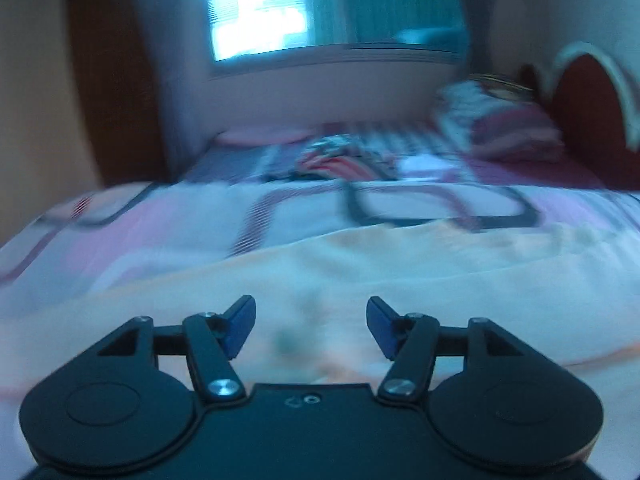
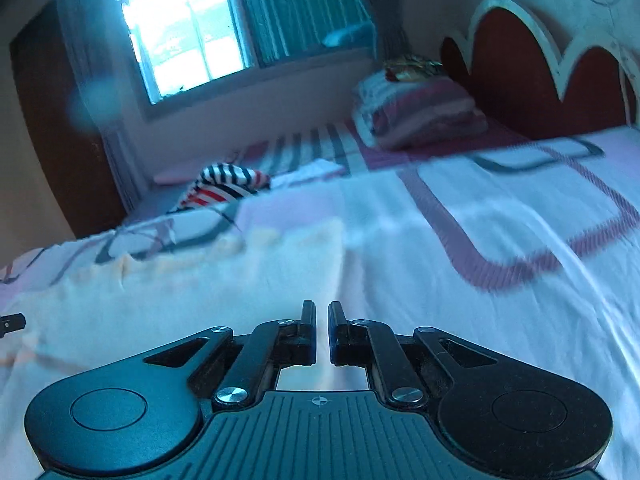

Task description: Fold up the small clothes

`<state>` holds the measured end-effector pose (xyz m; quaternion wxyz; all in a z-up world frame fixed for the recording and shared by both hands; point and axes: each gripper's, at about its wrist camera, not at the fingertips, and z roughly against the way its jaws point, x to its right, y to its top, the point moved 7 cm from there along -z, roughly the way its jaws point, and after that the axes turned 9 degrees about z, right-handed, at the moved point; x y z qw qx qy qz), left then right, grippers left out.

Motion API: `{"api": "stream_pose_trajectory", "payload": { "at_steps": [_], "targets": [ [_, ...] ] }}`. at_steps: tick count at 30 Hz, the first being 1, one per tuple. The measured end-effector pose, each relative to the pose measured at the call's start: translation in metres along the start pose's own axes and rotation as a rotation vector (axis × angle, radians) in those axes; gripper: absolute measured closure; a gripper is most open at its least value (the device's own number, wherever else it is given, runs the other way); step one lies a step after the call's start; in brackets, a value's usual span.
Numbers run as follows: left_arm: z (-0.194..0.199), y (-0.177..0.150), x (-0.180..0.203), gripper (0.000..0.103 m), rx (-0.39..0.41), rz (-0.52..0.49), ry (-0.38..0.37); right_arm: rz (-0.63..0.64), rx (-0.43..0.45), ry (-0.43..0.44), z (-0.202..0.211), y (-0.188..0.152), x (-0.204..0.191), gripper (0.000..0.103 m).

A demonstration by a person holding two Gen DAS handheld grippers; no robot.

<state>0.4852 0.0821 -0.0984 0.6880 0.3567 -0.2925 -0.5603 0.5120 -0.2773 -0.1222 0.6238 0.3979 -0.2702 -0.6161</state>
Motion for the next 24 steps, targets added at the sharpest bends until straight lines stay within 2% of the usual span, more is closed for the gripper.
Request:
{"api": "stream_pose_trajectory", "payload": {
  "at_steps": [3, 7, 9, 11, 13, 15, 16, 18, 20, 24],
  "targets": [
    [-0.018, 0.0, 0.039, 0.043, -0.052, -0.058, -0.086, 0.052, -0.003, 0.101, -0.03, 0.018, -0.03, 0.096],
    [-0.039, -0.008, 0.052, 0.043, -0.087, -0.079, -0.074, 0.197, -0.057, 0.202, -0.06, 0.018, -0.075, 0.096],
    [-0.045, -0.012, 0.041, 0.042, -0.1, -0.066, -0.055, 0.216, -0.047, 0.163, -0.066, 0.02, -0.068, 0.096],
    [-0.048, -0.014, 0.025, 0.041, -0.101, -0.041, -0.047, 0.148, -0.051, 0.048, -0.075, 0.027, -0.033, 0.096],
    [-0.05, -0.015, 0.015, 0.035, -0.108, -0.006, -0.064, 0.059, -0.084, -0.061, -0.087, 0.03, 0.01, 0.096],
    [-0.053, -0.013, 0.013, 0.032, -0.113, 0.013, -0.064, 0.007, -0.109, -0.071, -0.096, 0.032, 0.037, 0.096],
    [-0.054, -0.013, 0.013, 0.032, -0.111, 0.013, -0.063, 0.009, -0.114, -0.046, -0.097, 0.033, 0.04, 0.096],
    [-0.052, -0.011, 0.015, 0.032, -0.113, 0.006, -0.055, 0.048, -0.123, -0.043, -0.093, 0.034, 0.039, 0.096],
    [-0.041, -0.007, 0.016, 0.037, -0.101, 0.004, -0.051, 0.042, -0.104, -0.04, -0.079, 0.037, 0.038, 0.096],
    [-0.019, -0.01, 0.028, 0.037, -0.073, -0.008, -0.095, 0.059, -0.061, -0.003, -0.041, 0.033, 0.021, 0.096]
  ]
}}
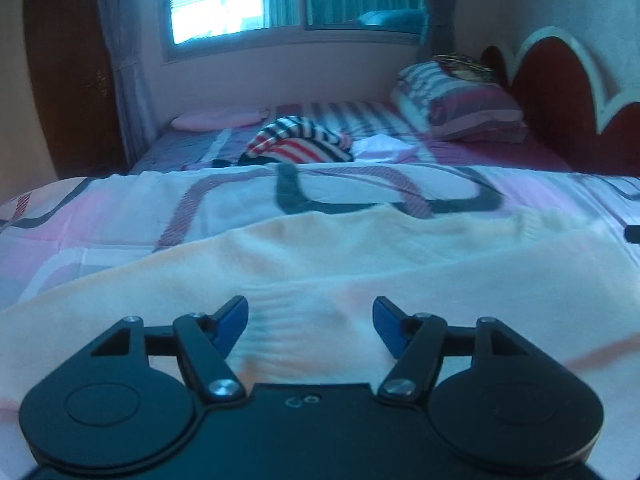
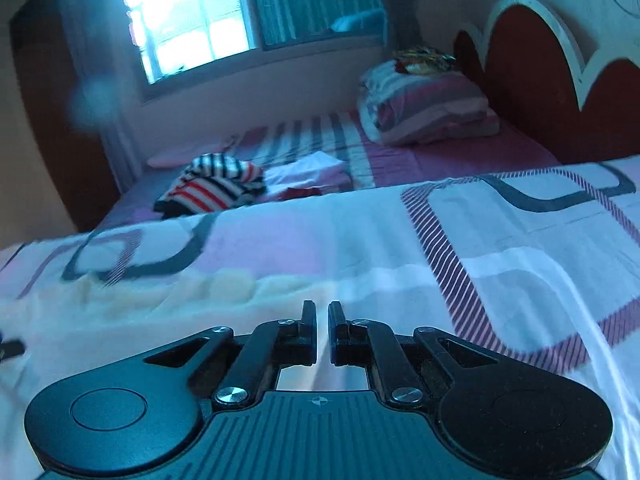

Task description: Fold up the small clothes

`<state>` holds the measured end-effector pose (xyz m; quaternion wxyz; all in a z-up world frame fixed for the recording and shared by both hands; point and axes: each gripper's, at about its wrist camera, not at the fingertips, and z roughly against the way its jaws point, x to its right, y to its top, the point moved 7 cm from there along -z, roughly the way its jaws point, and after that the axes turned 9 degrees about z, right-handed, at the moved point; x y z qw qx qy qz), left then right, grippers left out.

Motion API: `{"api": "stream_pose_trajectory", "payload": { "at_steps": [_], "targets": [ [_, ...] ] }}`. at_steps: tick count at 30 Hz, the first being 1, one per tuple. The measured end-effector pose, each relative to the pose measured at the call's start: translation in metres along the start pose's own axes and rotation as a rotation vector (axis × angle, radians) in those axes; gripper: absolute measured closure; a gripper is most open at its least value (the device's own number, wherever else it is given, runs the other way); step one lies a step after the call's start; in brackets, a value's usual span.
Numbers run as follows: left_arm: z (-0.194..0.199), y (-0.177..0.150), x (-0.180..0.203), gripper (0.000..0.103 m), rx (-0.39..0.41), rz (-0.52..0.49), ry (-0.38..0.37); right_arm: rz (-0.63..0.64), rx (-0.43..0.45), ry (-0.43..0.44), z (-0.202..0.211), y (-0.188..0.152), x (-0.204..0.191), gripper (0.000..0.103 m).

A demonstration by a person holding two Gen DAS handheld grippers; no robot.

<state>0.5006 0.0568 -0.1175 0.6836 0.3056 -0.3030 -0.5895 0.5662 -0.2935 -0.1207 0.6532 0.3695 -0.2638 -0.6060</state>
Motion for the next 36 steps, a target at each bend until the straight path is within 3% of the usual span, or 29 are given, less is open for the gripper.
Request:
{"api": "stream_pose_trajectory", "payload": {
  "at_steps": [3, 7, 11, 12, 14, 19, 22, 26, 30, 32, 34, 35, 36],
  "targets": [
    [0.002, -0.015, 0.008, 0.037, -0.02, -0.017, 0.012, 0.024, -0.035, 0.02, 0.016, -0.02, -0.024, 0.096],
    [0.007, -0.025, 0.008, 0.037, -0.031, -0.007, 0.02, 0.056, -0.07, -0.02, 0.026, -0.052, -0.034, 0.096],
    [0.013, -0.026, 0.008, 0.035, -0.02, -0.018, 0.016, 0.016, 0.01, 0.007, 0.05, -0.044, -0.041, 0.096],
    [0.007, -0.03, 0.008, 0.033, -0.045, -0.021, 0.023, 0.022, 0.015, 0.008, 0.051, -0.046, -0.044, 0.096],
    [0.007, -0.031, 0.005, 0.033, -0.035, 0.006, 0.01, 0.046, -0.067, -0.007, 0.034, -0.057, -0.05, 0.096],
    [0.021, -0.032, -0.014, 0.033, -0.02, 0.036, 0.03, -0.001, 0.0, 0.002, 0.047, -0.048, -0.052, 0.096],
    [0.039, -0.037, -0.055, 0.035, -0.009, 0.135, 0.068, -0.043, 0.015, -0.007, 0.056, -0.047, -0.05, 0.096],
    [0.07, -0.044, -0.145, 0.037, 0.024, 0.316, 0.162, -0.081, 0.009, -0.016, 0.067, -0.049, -0.049, 0.096],
    [0.086, -0.054, -0.248, 0.055, -0.007, 0.581, 0.238, -0.114, -0.014, -0.012, 0.076, -0.056, -0.062, 0.095],
    [0.096, -0.055, -0.289, 0.057, 0.022, 0.701, 0.243, -0.123, -0.02, -0.018, 0.078, -0.06, -0.069, 0.093],
    [0.102, -0.055, -0.32, 0.057, 0.038, 0.796, 0.25, -0.161, -0.023, -0.019, 0.078, -0.062, -0.074, 0.078],
    [0.103, -0.055, -0.332, 0.057, 0.049, 0.84, 0.241, -0.184, -0.022, -0.025, 0.078, -0.063, -0.077, 0.063],
    [0.103, -0.056, -0.343, 0.057, 0.059, 0.883, 0.236, -0.204, -0.017, -0.033, 0.079, -0.063, -0.079, 0.056]
  ]
}}
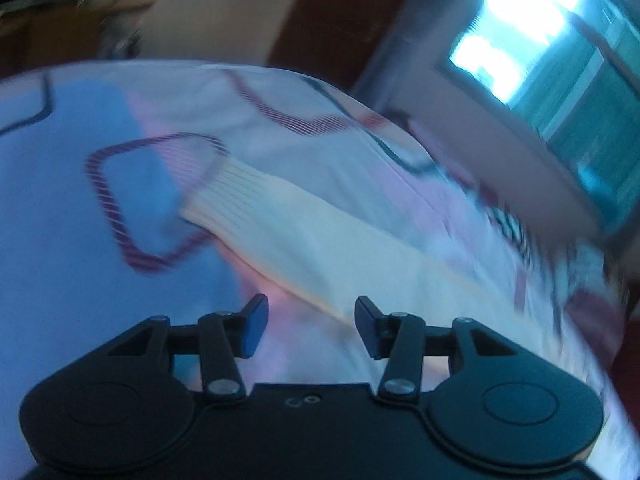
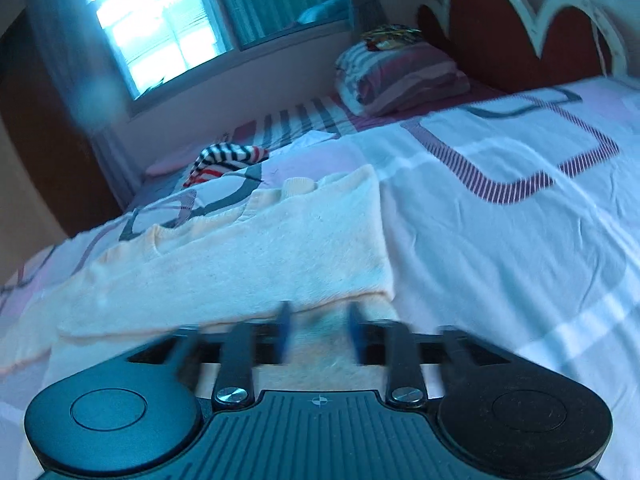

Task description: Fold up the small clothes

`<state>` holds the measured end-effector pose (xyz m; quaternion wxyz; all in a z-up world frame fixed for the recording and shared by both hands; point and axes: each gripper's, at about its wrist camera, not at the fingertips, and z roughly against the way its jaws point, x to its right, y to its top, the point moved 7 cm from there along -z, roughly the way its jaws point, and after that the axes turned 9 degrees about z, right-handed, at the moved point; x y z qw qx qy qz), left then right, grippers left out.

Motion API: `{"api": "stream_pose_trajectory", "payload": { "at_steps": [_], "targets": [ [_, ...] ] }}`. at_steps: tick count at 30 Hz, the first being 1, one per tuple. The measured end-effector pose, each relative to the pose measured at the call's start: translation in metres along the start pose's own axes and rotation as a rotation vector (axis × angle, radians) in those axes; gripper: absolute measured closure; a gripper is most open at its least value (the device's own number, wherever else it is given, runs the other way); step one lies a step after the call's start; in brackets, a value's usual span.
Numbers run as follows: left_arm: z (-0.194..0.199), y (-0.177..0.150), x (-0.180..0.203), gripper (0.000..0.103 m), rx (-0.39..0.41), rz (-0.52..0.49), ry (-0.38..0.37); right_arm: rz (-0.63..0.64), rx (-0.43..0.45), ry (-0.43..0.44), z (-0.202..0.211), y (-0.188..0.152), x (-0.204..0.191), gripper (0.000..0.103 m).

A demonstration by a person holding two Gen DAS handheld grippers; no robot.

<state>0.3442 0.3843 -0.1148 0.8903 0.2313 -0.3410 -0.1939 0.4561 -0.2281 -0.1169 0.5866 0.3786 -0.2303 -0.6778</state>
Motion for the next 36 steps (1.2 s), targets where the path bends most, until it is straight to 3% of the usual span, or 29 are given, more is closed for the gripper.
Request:
{"api": "stream_pose_trajectory", "payload": {
  "at_steps": [6, 8, 9, 10, 12, 15, 18, 22, 26, 29, 36],
  "targets": [
    [-0.014, 0.022, -0.019, 0.061, 0.001, 0.146, -0.086, -0.042, 0.008, -0.029, 0.007, 0.001, -0.018, 0.056],
    [-0.018, 0.025, -0.019, 0.068, 0.006, 0.157, -0.091, -0.035, 0.009, -0.038, 0.012, 0.002, -0.023, 0.056],
    [-0.021, 0.027, -0.02, 0.081, 0.008, 0.157, -0.083, -0.029, 0.008, -0.046, 0.015, 0.002, -0.025, 0.056],
    [-0.025, 0.03, -0.022, 0.101, 0.001, 0.152, -0.074, -0.027, 0.005, -0.051, 0.017, 0.003, -0.027, 0.056],
    [-0.023, 0.038, -0.025, 0.102, 0.014, 0.16, -0.104, -0.031, 0.003, -0.058, 0.021, 0.004, -0.029, 0.056],
    [-0.013, 0.054, -0.018, 0.102, 0.068, 0.09, -0.133, -0.03, 0.013, -0.062, 0.027, 0.009, -0.031, 0.056],
    [-0.035, 0.05, -0.025, 0.101, 0.008, 0.026, -0.03, -0.022, 0.013, -0.067, 0.027, 0.011, -0.033, 0.056],
    [-0.033, 0.046, -0.017, 0.101, 0.032, -0.029, -0.021, -0.047, 0.009, -0.061, 0.024, 0.011, -0.031, 0.056],
    [-0.017, 0.039, 0.01, 0.101, 0.069, -0.082, -0.061, -0.048, 0.017, -0.054, 0.026, 0.011, -0.026, 0.056],
    [-0.01, 0.028, 0.052, 0.101, 0.082, -0.161, -0.121, -0.06, 0.022, -0.047, 0.028, 0.011, -0.02, 0.056],
    [0.003, -0.05, 0.182, 0.102, 0.03, -0.455, -0.275, -0.064, 0.043, -0.027, 0.038, 0.014, -0.002, 0.056]
  ]
}}
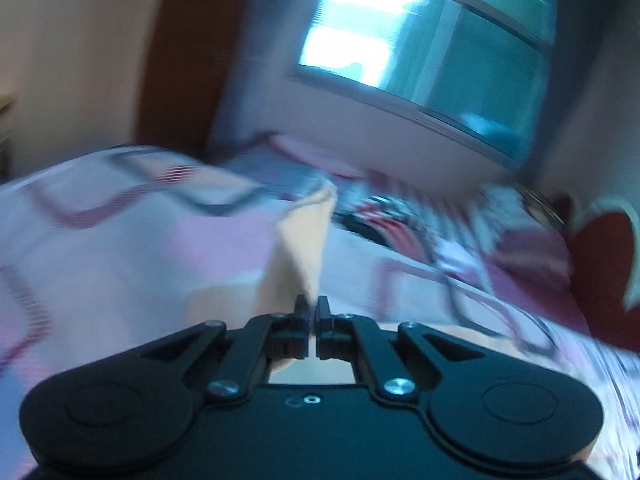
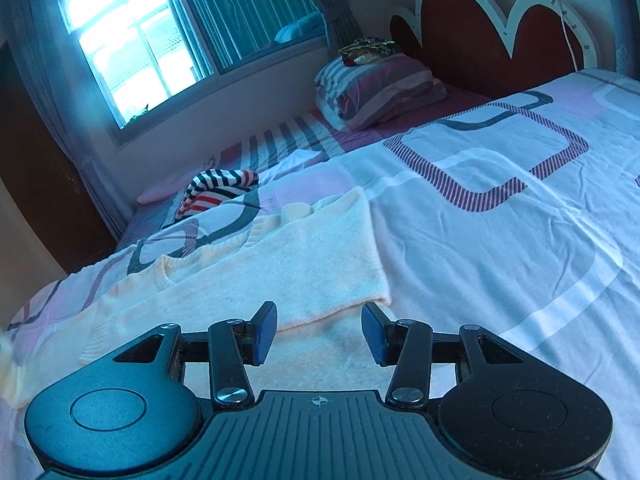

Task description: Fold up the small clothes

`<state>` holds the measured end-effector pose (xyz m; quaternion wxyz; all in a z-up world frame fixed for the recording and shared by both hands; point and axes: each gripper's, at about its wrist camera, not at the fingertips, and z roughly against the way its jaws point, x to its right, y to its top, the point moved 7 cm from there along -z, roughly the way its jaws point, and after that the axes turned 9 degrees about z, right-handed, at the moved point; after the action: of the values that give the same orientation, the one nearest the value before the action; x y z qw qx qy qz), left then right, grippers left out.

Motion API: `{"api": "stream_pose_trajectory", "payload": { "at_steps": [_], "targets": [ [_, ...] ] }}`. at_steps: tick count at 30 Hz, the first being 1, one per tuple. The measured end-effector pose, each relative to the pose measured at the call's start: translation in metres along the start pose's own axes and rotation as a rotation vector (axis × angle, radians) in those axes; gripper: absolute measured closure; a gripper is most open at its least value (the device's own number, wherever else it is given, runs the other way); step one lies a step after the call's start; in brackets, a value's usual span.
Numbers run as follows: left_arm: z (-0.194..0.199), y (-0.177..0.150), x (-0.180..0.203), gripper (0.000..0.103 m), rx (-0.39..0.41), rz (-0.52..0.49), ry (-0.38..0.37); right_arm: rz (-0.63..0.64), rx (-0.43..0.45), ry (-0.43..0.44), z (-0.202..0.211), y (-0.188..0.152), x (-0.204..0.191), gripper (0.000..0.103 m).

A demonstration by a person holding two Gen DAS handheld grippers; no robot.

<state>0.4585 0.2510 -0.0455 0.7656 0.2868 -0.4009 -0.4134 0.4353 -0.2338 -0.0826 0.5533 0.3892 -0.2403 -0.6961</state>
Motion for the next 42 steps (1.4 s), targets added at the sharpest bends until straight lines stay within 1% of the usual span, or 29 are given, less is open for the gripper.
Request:
{"api": "stream_pose_trajectory", "payload": {
  "at_steps": [5, 9, 11, 13, 16, 17, 18, 19, 20, 21, 23, 24, 25, 26, 27, 29, 30, 32, 34, 36, 37, 38, 39, 40, 41, 42],
  "targets": [
    [-0.019, -0.047, 0.114, 0.101, -0.077, -0.216, -0.114, -0.036, 0.014, 0.004, 0.002, 0.005, 0.024, 0.056],
    [-0.03, -0.091, 0.186, 0.101, -0.132, -0.325, -0.186, -0.08, 0.025, 0.011, 0.0, 0.011, 0.041, 0.056],
    [-0.034, -0.115, 0.215, 0.101, -0.168, -0.385, -0.199, -0.087, 0.033, 0.019, 0.0, 0.015, 0.047, 0.056],
    [-0.044, -0.139, 0.238, 0.101, -0.226, -0.437, -0.209, -0.093, 0.036, 0.029, 0.0, 0.018, 0.052, 0.056],
    [-0.052, -0.178, 0.263, 0.1, -0.303, -0.505, -0.217, -0.105, 0.029, 0.047, -0.002, 0.02, 0.058, 0.056],
    [-0.055, -0.189, 0.267, 0.098, -0.331, -0.518, -0.23, -0.109, 0.025, 0.057, -0.003, 0.02, 0.059, 0.056],
    [-0.057, -0.201, 0.271, 0.079, -0.371, -0.529, -0.245, -0.114, 0.022, 0.07, -0.005, 0.02, 0.06, 0.056],
    [-0.056, -0.21, 0.274, 0.062, -0.392, -0.54, -0.248, -0.119, 0.02, 0.084, -0.005, 0.021, 0.06, 0.056],
    [-0.053, -0.212, 0.275, 0.053, -0.37, -0.553, -0.251, -0.124, 0.019, 0.1, -0.006, 0.022, 0.059, 0.056],
    [-0.045, -0.21, 0.274, 0.038, -0.329, -0.559, -0.246, -0.127, 0.019, 0.118, -0.006, 0.023, 0.058, 0.056],
    [-0.031, -0.201, 0.259, 0.036, -0.265, -0.523, -0.235, -0.123, 0.015, 0.151, -0.011, 0.025, 0.054, 0.056],
    [-0.025, -0.194, 0.245, 0.036, -0.24, -0.488, -0.21, -0.119, 0.01, 0.169, -0.015, 0.026, 0.049, 0.056],
    [-0.019, -0.185, 0.228, 0.037, -0.21, -0.449, -0.175, -0.116, 0.001, 0.186, -0.019, 0.027, 0.044, 0.055],
    [-0.015, -0.176, 0.21, 0.037, -0.181, -0.413, -0.134, -0.112, -0.007, 0.203, -0.024, 0.027, 0.038, 0.05],
    [-0.01, -0.168, 0.188, 0.036, -0.155, -0.379, -0.086, -0.109, -0.014, 0.22, -0.03, 0.027, 0.031, 0.041],
    [0.001, -0.156, 0.144, 0.034, -0.108, -0.329, 0.01, -0.1, -0.033, 0.256, -0.043, 0.025, 0.015, 0.039],
    [0.005, -0.151, 0.124, 0.032, -0.086, -0.316, 0.059, -0.094, -0.045, 0.275, -0.051, 0.024, 0.007, 0.039],
    [0.008, -0.146, 0.092, 0.031, -0.085, -0.299, 0.136, -0.073, -0.069, 0.302, -0.066, 0.02, -0.011, 0.039],
    [0.004, -0.145, 0.071, 0.031, -0.116, -0.268, 0.179, -0.062, -0.099, 0.314, -0.082, 0.016, -0.025, 0.039],
    [-0.002, -0.144, 0.062, 0.031, -0.153, -0.256, 0.179, -0.047, -0.13, 0.316, -0.096, 0.013, -0.038, 0.039],
    [-0.006, -0.143, 0.059, 0.031, -0.164, -0.247, 0.18, -0.028, -0.129, 0.317, -0.101, 0.013, -0.044, 0.039],
    [-0.011, -0.142, 0.058, 0.031, -0.18, -0.238, 0.17, -0.012, -0.136, 0.331, -0.106, 0.015, -0.05, 0.044],
    [-0.015, -0.142, 0.056, 0.031, -0.185, -0.232, 0.165, 0.005, -0.151, 0.348, -0.11, 0.016, -0.056, 0.061],
    [-0.017, -0.14, 0.058, 0.031, -0.177, -0.235, 0.164, 0.027, -0.169, 0.351, -0.114, 0.016, -0.062, 0.071],
    [-0.02, -0.139, 0.058, 0.03, -0.173, -0.24, 0.165, 0.051, -0.181, 0.337, -0.117, 0.016, -0.065, 0.088],
    [-0.024, -0.138, 0.06, 0.03, -0.171, -0.243, 0.164, 0.071, -0.191, 0.331, -0.121, 0.016, -0.068, 0.097]
  ]
}}
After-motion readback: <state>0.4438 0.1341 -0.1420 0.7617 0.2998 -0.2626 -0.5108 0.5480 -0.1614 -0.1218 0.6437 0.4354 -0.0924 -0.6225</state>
